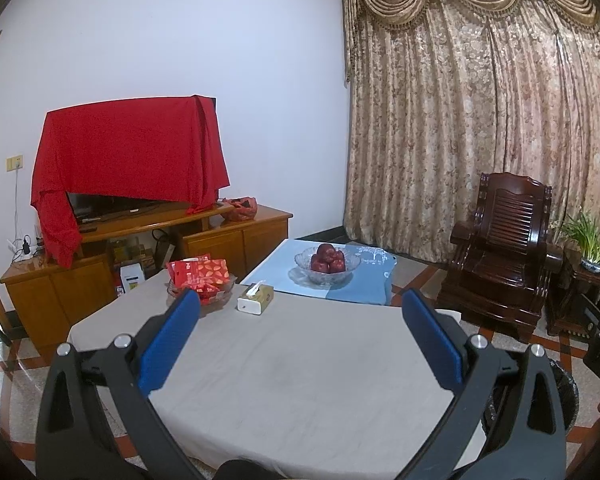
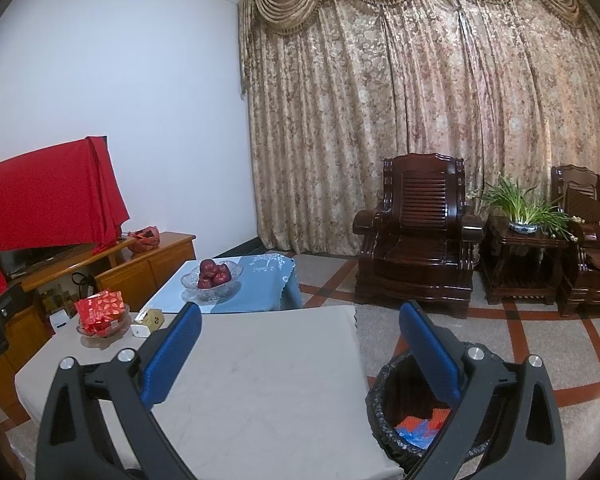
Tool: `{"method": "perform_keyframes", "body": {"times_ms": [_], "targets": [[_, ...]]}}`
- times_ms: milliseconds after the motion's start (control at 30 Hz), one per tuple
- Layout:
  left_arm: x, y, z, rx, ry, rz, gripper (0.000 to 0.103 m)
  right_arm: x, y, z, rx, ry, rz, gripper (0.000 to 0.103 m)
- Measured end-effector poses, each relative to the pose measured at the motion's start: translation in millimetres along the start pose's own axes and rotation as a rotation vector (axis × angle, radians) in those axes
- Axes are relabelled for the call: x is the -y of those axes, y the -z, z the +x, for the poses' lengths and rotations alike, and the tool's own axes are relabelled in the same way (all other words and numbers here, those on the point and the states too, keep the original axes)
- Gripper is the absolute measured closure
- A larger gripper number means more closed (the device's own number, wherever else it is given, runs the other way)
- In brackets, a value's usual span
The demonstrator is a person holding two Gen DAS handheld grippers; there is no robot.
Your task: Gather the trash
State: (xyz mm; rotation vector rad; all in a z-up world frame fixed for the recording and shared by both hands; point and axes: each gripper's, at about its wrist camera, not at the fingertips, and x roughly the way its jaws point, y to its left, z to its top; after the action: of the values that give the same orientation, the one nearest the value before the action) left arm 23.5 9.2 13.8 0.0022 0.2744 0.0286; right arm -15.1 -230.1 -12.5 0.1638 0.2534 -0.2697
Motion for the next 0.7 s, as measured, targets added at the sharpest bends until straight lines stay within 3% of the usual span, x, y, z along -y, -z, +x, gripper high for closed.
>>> {"method": "perform_keyframes", "body": {"times_ms": [700], "targets": [[4.6, -2.6, -1.7, -0.005, 0.001, 0.002, 0.005, -1.2, 0.1, -1.8, -0.006, -0.001, 0.002, 0.006]]}}
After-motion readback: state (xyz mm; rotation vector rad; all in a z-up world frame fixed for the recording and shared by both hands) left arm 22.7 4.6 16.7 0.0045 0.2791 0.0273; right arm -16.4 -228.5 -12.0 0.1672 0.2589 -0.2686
